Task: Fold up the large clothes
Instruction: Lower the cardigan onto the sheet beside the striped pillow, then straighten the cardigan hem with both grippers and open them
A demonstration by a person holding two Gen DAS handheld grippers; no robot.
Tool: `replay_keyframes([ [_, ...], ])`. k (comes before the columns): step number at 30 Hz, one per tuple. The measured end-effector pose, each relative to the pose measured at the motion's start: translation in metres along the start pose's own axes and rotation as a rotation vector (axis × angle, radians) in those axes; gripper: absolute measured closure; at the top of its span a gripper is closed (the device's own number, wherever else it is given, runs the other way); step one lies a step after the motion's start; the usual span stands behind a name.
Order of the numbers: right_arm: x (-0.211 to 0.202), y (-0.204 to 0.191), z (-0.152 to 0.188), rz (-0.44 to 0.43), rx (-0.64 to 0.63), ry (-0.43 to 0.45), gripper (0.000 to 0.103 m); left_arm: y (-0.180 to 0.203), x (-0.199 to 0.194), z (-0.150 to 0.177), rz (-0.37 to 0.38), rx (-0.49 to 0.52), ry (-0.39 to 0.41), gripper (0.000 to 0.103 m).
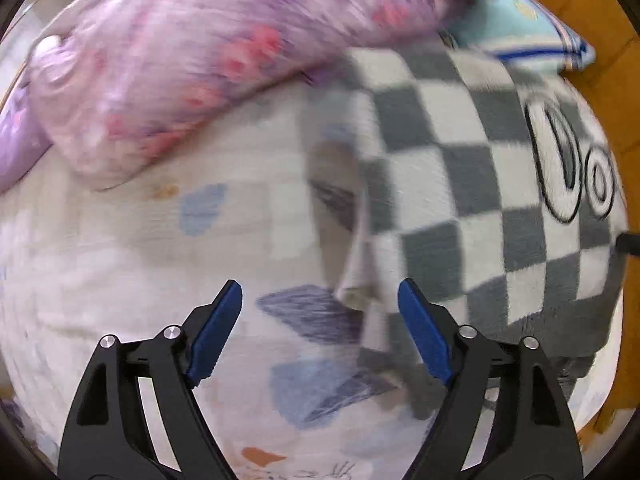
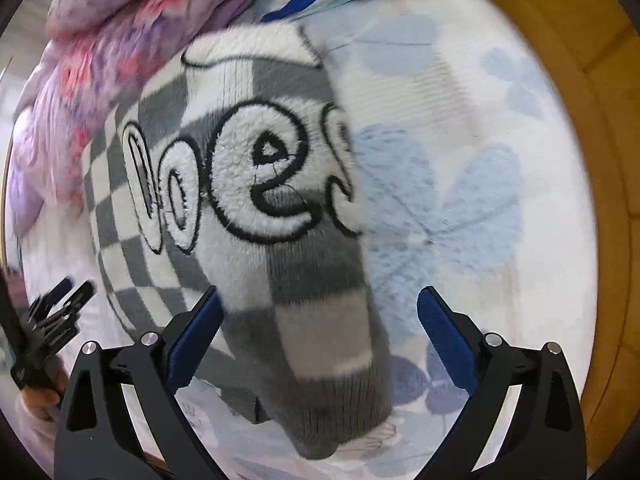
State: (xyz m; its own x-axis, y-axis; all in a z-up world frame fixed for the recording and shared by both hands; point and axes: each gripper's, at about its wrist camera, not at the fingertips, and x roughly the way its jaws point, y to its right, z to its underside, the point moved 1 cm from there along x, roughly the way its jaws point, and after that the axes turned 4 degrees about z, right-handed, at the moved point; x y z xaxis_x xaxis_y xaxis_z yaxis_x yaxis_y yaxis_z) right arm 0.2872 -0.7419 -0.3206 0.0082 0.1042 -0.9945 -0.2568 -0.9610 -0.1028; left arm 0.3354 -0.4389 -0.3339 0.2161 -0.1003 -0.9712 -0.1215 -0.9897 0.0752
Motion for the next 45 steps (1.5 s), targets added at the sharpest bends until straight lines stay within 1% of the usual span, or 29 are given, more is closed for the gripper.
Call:
replay_keyframes([
  [1, -0.009, 0.000, 0.004, 0.049, -0.007, 0.030, 0.010, -0.004, -0.011, 0.001, 0.019, -0.025, 0.024, 0.028],
  [2, -0.023, -0.004, 0.009, 0.134, -0.039, 0.095, 0.010, -0.007, -0.023, 0.001, 0.040, -0.047, 0.050, 0.031],
  [3, -0.032, -0.004, 0.014, 0.181, -0.064, 0.147, 0.010, -0.008, -0.029, 0.001, 0.059, -0.056, 0.066, 0.035],
  [4, -0.043, -0.004, 0.018, 0.206, -0.084, 0.198, 0.010, -0.003, -0.037, 0.000, 0.093, -0.058, 0.085, 0.036],
  [5, -0.057, -0.009, 0.023, 0.198, -0.109, 0.252, 0.010, 0.006, -0.039, -0.003, 0.138, -0.053, 0.092, 0.038],
  [6, -0.066, -0.014, 0.027, 0.163, -0.139, 0.284, 0.011, 0.015, -0.037, -0.009, 0.165, -0.050, 0.089, 0.045],
  [7, -0.068, -0.021, 0.023, 0.140, -0.162, 0.290, 0.013, 0.024, -0.031, -0.010, 0.187, -0.046, 0.076, 0.052],
  [8, -0.070, -0.026, 0.026, 0.122, -0.200, 0.287, 0.024, 0.033, -0.022, -0.010, 0.193, -0.035, 0.061, 0.055],
  [9, -0.066, -0.033, 0.026, 0.116, -0.229, 0.275, 0.037, 0.044, -0.010, -0.010, 0.198, -0.020, 0.043, 0.063],
  [10, -0.058, -0.039, 0.025, 0.107, -0.256, 0.252, 0.043, 0.050, 0.001, -0.010, 0.202, -0.015, 0.028, 0.069],
  [11, -0.047, -0.043, 0.027, 0.094, -0.282, 0.217, 0.052, 0.057, 0.013, -0.010, 0.210, -0.017, 0.001, 0.072],
  [12, -0.037, -0.044, 0.022, 0.096, -0.286, 0.197, 0.053, 0.062, 0.025, -0.010, 0.217, -0.021, -0.028, 0.075],
  [16, 0.012, -0.031, 0.006, 0.115, -0.253, 0.136, 0.051, 0.067, 0.062, -0.017, 0.193, -0.006, -0.056, 0.075],
  [18, 0.033, -0.023, -0.001, 0.118, -0.220, 0.102, 0.042, 0.069, 0.075, -0.021, 0.205, -0.006, -0.068, 0.074],
  [20, 0.062, -0.019, -0.016, 0.097, -0.165, 0.085, 0.035, 0.073, 0.084, -0.023, 0.177, 0.018, -0.068, 0.072],
  [23, 0.068, -0.016, -0.026, 0.071, -0.145, 0.094, 0.033, 0.075, 0.090, -0.026, 0.170, 0.033, -0.061, 0.072],
  [26, 0.057, -0.017, -0.023, 0.083, -0.155, 0.088, 0.033, 0.071, 0.086, -0.031, 0.189, 0.007, -0.091, 0.072],
  [28, 0.037, -0.019, -0.020, 0.093, -0.148, 0.077, 0.034, 0.073, 0.072, -0.035, 0.172, 0.028, -0.087, 0.075],
  [29, 0.024, -0.020, -0.020, 0.094, -0.145, 0.095, 0.034, 0.076, 0.061, -0.038, 0.164, 0.047, -0.060, 0.075],
  [31, -0.011, -0.023, -0.019, 0.099, -0.143, 0.170, 0.034, 0.081, 0.039, -0.049, 0.186, 0.061, -0.004, 0.075],
  [32, -0.036, -0.026, -0.022, 0.088, -0.141, 0.232, 0.034, 0.083, 0.031, -0.056, 0.201, 0.061, 0.019, 0.075],
  [34, -0.058, -0.029, -0.030, 0.033, -0.137, 0.284, 0.034, 0.089, 0.024, -0.076, 0.219, 0.063, 0.059, 0.075],
  [35, -0.061, -0.033, -0.042, 0.017, -0.140, 0.285, 0.035, 0.093, 0.024, -0.090, 0.217, 0.060, 0.083, 0.075],
  [36, -0.057, -0.037, -0.055, 0.010, -0.150, 0.285, 0.047, 0.096, 0.027, -0.103, 0.211, 0.060, 0.094, 0.075],
  [37, -0.046, -0.042, -0.072, 0.012, -0.160, 0.276, 0.053, 0.100, 0.037, -0.118, 0.197, 0.060, 0.093, 0.077],
  [38, -0.032, -0.043, -0.086, 0.023, -0.157, 0.243, 0.063, 0.103, 0.048, -0.132, 0.184, 0.057, 0.086, 0.078],
  [40, 0.012, -0.039, -0.115, 0.052, -0.099, 0.136, 0.063, 0.100, 0.084, -0.157, 0.152, 0.020, 0.026, 0.082],
  [42, 0.033, -0.042, -0.131, 0.099, -0.102, 0.134, 0.061, 0.092, 0.122, -0.174, 0.185, -0.063, -0.036, 0.082],
  [45, 0.045, -0.053, -0.147, 0.173, -0.130, 0.141, 0.059, 0.088, 0.141, -0.187, 0.184, -0.088, -0.065, 0.082],
])
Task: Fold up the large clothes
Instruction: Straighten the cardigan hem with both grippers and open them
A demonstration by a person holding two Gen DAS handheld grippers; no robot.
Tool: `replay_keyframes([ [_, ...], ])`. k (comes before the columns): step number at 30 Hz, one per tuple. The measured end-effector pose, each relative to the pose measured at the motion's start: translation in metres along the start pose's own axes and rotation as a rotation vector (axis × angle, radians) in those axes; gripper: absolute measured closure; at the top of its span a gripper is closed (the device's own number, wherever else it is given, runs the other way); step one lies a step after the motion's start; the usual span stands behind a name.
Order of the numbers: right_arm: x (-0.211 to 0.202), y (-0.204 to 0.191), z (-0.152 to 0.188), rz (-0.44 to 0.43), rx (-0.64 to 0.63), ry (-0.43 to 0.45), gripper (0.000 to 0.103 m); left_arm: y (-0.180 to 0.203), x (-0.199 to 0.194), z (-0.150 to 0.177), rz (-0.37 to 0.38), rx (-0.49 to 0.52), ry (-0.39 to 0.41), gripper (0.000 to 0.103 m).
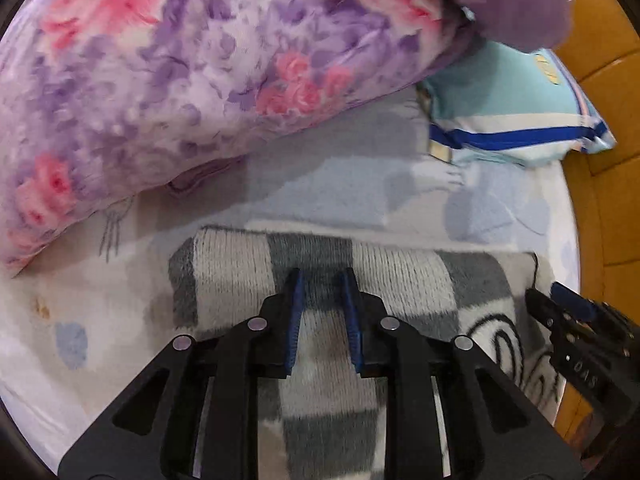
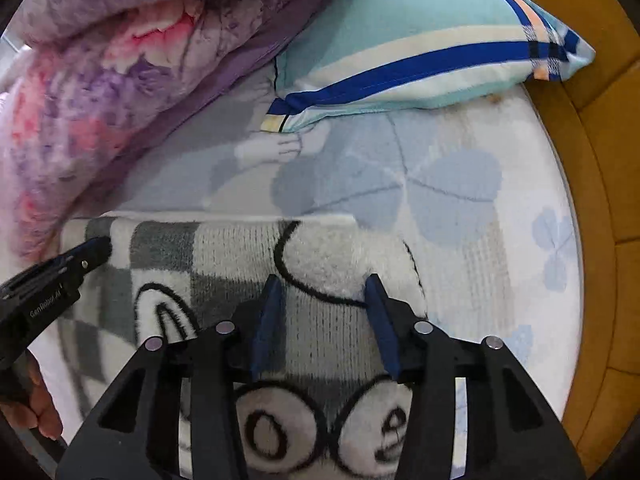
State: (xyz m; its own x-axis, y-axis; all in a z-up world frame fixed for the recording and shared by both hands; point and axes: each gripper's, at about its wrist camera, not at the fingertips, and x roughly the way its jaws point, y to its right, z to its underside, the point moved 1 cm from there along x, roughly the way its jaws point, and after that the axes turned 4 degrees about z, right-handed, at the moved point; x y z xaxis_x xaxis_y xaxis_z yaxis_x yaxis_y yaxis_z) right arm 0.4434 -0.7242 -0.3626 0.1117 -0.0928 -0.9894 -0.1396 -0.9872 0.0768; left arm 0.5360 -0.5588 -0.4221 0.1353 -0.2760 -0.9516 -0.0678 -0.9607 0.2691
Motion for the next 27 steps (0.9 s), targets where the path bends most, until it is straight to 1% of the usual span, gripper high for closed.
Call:
replay_keyframes([
  [2, -0.004, -0.007, -0.001, 0.037, -0.010, -0.020, 0.059, 0.000, -0.007, -0.001, 0.004, 0.000, -0.022, 0.082],
  [3, -0.012, -0.007, 0.005, 0.038, -0.011, -0.013, 0.059, 0.000, -0.018, 0.004, 0.004, 0.012, -0.014, 0.082],
  [4, -0.020, -0.007, 0.012, 0.032, -0.015, 0.004, 0.059, 0.001, -0.039, 0.017, 0.003, 0.031, 0.014, 0.082],
  [5, -0.034, -0.006, 0.027, 0.025, -0.025, 0.034, 0.059, 0.000, -0.052, 0.029, -0.002, 0.041, 0.032, 0.081],
  [6, -0.047, -0.003, 0.045, 0.027, -0.034, 0.056, 0.059, -0.002, -0.069, 0.052, -0.024, 0.046, 0.064, 0.080],
  [7, -0.054, -0.001, 0.059, 0.023, -0.035, 0.066, 0.059, -0.008, -0.080, 0.075, -0.023, 0.038, 0.087, 0.079],
  [8, -0.059, 0.003, 0.081, -0.003, -0.024, 0.068, 0.059, -0.015, -0.081, 0.100, -0.004, 0.022, 0.081, 0.079],
  [9, -0.059, 0.006, 0.105, -0.016, -0.014, 0.050, 0.059, -0.024, -0.075, 0.126, 0.012, -0.008, 0.041, 0.079],
  [10, -0.055, 0.007, 0.130, 0.006, -0.015, 0.030, 0.059, -0.032, -0.065, 0.147, 0.027, -0.047, -0.005, 0.080],
  [11, -0.050, 0.007, 0.148, 0.033, -0.031, 0.021, 0.059, -0.044, -0.055, 0.177, 0.075, -0.112, -0.029, 0.080],
  [12, -0.046, 0.004, 0.170, 0.073, -0.062, 0.031, 0.058, -0.050, -0.053, 0.200, 0.102, -0.149, -0.002, 0.079],
  [13, -0.037, 0.002, 0.196, 0.101, -0.076, -0.004, 0.058, -0.050, -0.054, 0.215, 0.098, -0.135, 0.011, 0.078],
  [14, -0.029, 0.003, 0.212, 0.098, -0.064, -0.049, 0.057, -0.048, -0.055, 0.224, 0.069, -0.105, 0.012, 0.078],
  [15, -0.023, 0.004, 0.228, 0.084, -0.049, -0.085, 0.057, -0.048, -0.056, 0.231, 0.053, -0.092, 0.005, 0.078],
  [16, -0.019, 0.005, 0.241, 0.070, -0.037, -0.107, 0.057, -0.051, -0.055, 0.235, 0.066, -0.100, -0.003, 0.078],
  [17, -0.009, 0.008, 0.253, 0.055, -0.027, -0.138, 0.053, -0.055, -0.054, 0.237, 0.082, -0.107, -0.004, 0.077],
  [19, 0.000, 0.013, 0.255, 0.037, 0.000, -0.126, 0.051, -0.060, -0.048, 0.233, 0.106, -0.092, -0.021, 0.075],
  [20, 0.002, 0.016, 0.251, 0.028, 0.018, -0.148, 0.051, -0.060, -0.050, 0.230, 0.103, -0.085, -0.038, 0.075],
  [21, -0.001, 0.017, 0.247, 0.023, 0.033, -0.171, 0.051, -0.057, -0.054, 0.226, 0.088, -0.077, -0.052, 0.075],
  [22, -0.009, 0.018, 0.244, 0.010, 0.041, -0.172, 0.050, -0.055, -0.059, 0.223, 0.074, -0.068, -0.056, 0.075],
  [23, -0.016, 0.020, 0.244, -0.001, 0.046, -0.165, 0.049, -0.051, -0.067, 0.221, 0.057, -0.048, -0.058, 0.072],
  [24, -0.024, 0.022, 0.244, -0.018, 0.054, -0.155, 0.040, -0.048, -0.074, 0.221, 0.057, -0.032, -0.063, 0.064],
  [25, -0.032, 0.025, 0.244, -0.036, 0.066, -0.150, 0.032, -0.046, -0.079, 0.220, 0.056, -0.027, -0.061, 0.051],
  [26, -0.041, 0.027, 0.246, -0.051, 0.081, -0.144, 0.021, -0.044, -0.089, 0.222, 0.056, -0.029, -0.043, 0.046],
  [27, -0.049, 0.029, 0.247, -0.058, 0.088, -0.131, 0.015, -0.043, -0.096, 0.224, 0.058, -0.030, -0.030, 0.040],
])
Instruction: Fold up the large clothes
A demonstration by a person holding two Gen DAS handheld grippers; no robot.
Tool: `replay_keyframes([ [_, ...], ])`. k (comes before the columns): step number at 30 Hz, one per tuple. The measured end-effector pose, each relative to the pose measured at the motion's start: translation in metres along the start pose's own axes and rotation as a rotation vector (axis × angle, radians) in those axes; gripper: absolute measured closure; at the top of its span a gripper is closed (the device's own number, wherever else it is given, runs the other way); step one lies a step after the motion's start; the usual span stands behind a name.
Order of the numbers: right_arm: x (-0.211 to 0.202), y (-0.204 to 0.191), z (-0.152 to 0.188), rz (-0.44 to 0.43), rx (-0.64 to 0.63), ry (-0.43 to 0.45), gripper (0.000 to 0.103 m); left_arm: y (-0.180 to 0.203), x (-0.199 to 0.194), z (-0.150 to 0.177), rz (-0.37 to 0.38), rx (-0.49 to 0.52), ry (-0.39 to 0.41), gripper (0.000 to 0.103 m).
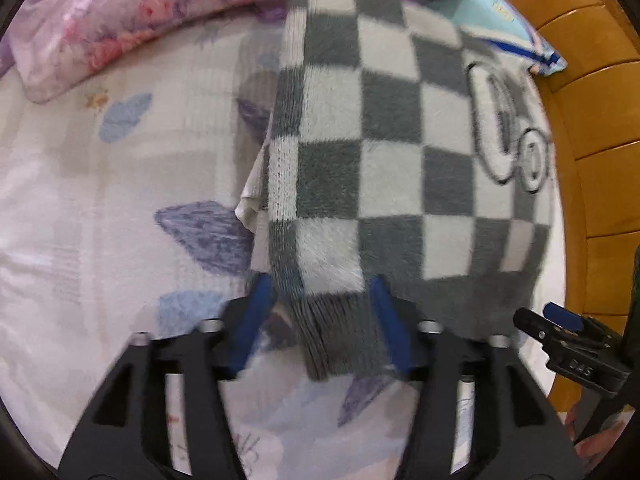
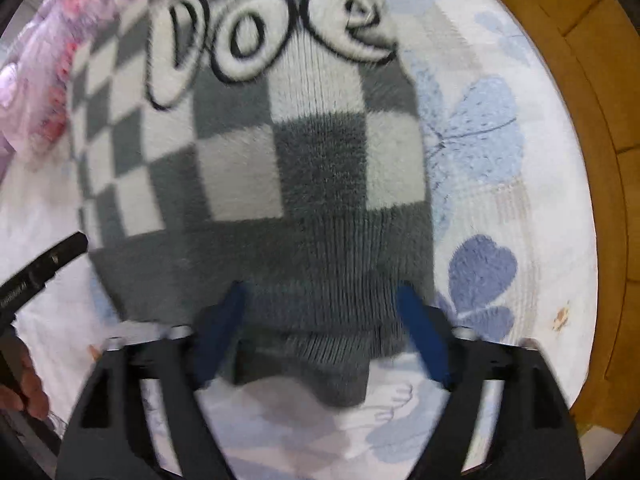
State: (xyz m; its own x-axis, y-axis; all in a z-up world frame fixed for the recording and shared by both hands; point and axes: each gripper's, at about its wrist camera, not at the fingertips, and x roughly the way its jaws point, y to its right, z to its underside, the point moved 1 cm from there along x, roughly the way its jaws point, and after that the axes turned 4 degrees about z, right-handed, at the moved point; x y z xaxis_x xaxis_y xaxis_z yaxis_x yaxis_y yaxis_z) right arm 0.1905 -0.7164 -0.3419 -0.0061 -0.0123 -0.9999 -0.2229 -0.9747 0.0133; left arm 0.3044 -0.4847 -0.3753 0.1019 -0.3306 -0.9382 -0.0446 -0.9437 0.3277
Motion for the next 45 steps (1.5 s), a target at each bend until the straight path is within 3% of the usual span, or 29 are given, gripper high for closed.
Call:
replay_keyframes([
  [2, -0.021, 0.001, 0.006, -0.010, 0.003, 0.040, 0.011, 0.005, -0.022, 0.008, -0.014, 0.004, 0.015, 0.037],
  [8, -0.076, 0.001, 0.025, -0.056, 0.016, 0.119, 0.011, 0.020, -0.079, 0.037, -0.121, 0.027, 0.040, 0.035],
  [12, -0.123, -0.006, 0.044, -0.067, -0.002, 0.205, 0.011, 0.021, -0.124, 0.059, -0.181, 0.025, 0.085, 0.028],
  [13, -0.131, -0.009, 0.039, -0.071, -0.012, 0.221, 0.011, 0.020, -0.138, 0.067, -0.177, 0.017, 0.094, 0.028],
  [17, -0.169, -0.025, 0.071, -0.072, -0.039, 0.305, 0.008, 0.020, -0.179, 0.093, -0.197, 0.026, 0.150, 0.026],
  [22, -0.195, -0.041, 0.109, -0.060, -0.008, 0.338, 0.008, 0.015, -0.227, 0.122, -0.201, 0.050, 0.210, 0.026],
  [31, -0.257, -0.096, 0.181, -0.027, 0.111, 0.461, 0.008, -0.017, -0.318, 0.160, -0.097, 0.249, 0.341, 0.026],
  [37, -0.312, -0.154, 0.242, 0.019, 0.216, 0.576, 0.008, -0.047, -0.401, 0.193, -0.039, 0.438, 0.458, 0.013],
  [45, -0.363, -0.216, 0.302, 0.047, 0.264, 0.681, 0.008, -0.080, -0.473, 0.227, -0.026, 0.482, 0.604, 0.010],
])
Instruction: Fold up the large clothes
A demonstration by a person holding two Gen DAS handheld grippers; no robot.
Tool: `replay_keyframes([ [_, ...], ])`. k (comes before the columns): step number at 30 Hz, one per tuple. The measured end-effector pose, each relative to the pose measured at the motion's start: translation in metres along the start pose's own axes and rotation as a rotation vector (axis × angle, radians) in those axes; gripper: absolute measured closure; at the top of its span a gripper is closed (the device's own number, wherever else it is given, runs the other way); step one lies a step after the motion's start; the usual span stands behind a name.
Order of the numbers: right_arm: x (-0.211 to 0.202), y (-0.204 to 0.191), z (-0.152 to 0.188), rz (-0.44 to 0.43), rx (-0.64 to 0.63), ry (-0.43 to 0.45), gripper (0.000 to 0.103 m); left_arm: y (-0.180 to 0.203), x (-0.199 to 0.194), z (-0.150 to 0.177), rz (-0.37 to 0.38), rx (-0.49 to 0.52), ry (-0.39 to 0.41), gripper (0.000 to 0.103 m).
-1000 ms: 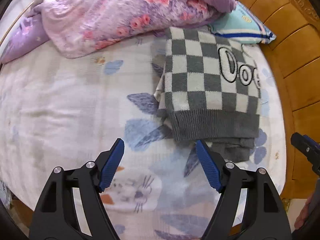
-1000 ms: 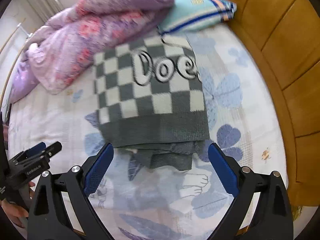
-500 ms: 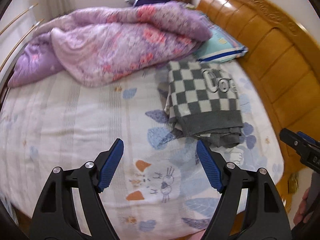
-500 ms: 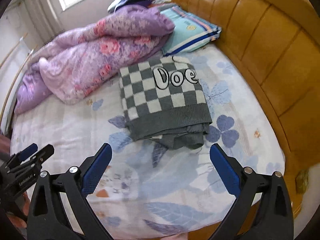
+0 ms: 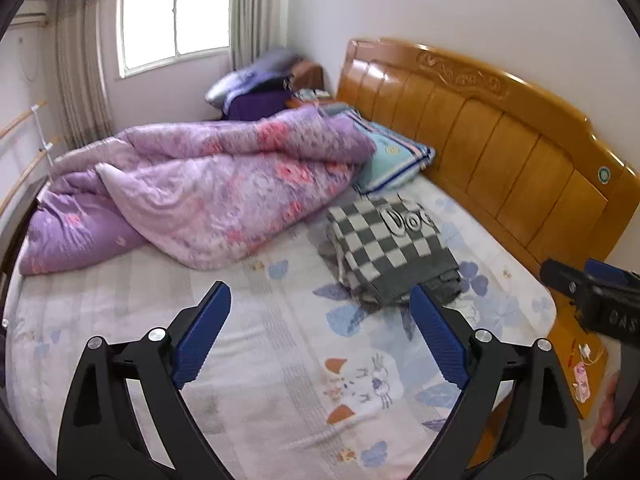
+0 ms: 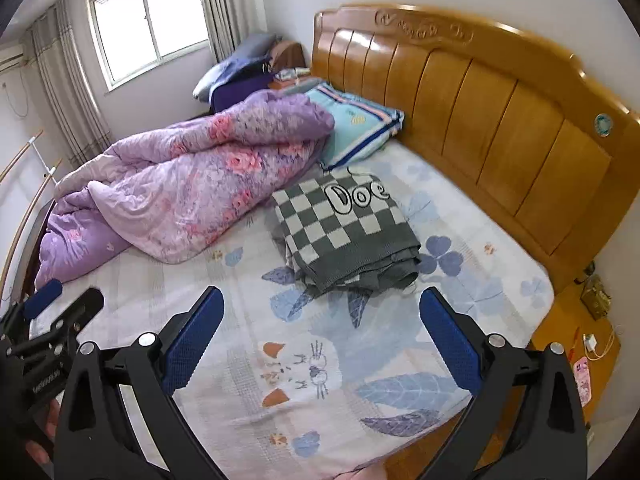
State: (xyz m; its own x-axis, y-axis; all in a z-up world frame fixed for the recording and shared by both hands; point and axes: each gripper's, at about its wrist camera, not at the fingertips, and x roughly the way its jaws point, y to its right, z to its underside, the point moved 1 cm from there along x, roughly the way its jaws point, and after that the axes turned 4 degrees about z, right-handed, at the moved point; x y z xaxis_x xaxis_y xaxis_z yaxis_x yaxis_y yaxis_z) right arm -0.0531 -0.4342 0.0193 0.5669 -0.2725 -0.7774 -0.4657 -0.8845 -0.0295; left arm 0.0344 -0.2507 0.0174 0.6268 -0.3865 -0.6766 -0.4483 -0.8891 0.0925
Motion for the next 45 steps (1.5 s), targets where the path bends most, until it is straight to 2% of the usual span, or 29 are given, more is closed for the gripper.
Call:
replay_keyframes([
  [4, -0.022, -0.019, 0.012, 0.014, -0.031, 0.037, 0.008, -0.004, -0.021, 0.004, 0.000, 0.007, 0.021, 0.009],
  [10, -0.024, -0.034, 0.035, 0.010, -0.036, 0.023, 0.008, -0.007, -0.025, 0.012, -0.018, -0.024, 0.012, 0.009],
  [18, -0.009, -0.040, 0.029, 0.004, -0.097, -0.020, 0.008, -0.003, -0.007, 0.018, -0.021, -0.033, -0.047, 0.009],
  [26, 0.002, -0.037, 0.024, -0.005, -0.094, -0.040, 0.008, 0.002, 0.008, 0.019, -0.010, -0.044, -0.094, 0.009],
  [45, 0.009, -0.032, 0.022, 0.006, -0.088, -0.037, 0.008, 0.008, 0.013, 0.019, 0.008, -0.029, -0.113, 0.009],
])
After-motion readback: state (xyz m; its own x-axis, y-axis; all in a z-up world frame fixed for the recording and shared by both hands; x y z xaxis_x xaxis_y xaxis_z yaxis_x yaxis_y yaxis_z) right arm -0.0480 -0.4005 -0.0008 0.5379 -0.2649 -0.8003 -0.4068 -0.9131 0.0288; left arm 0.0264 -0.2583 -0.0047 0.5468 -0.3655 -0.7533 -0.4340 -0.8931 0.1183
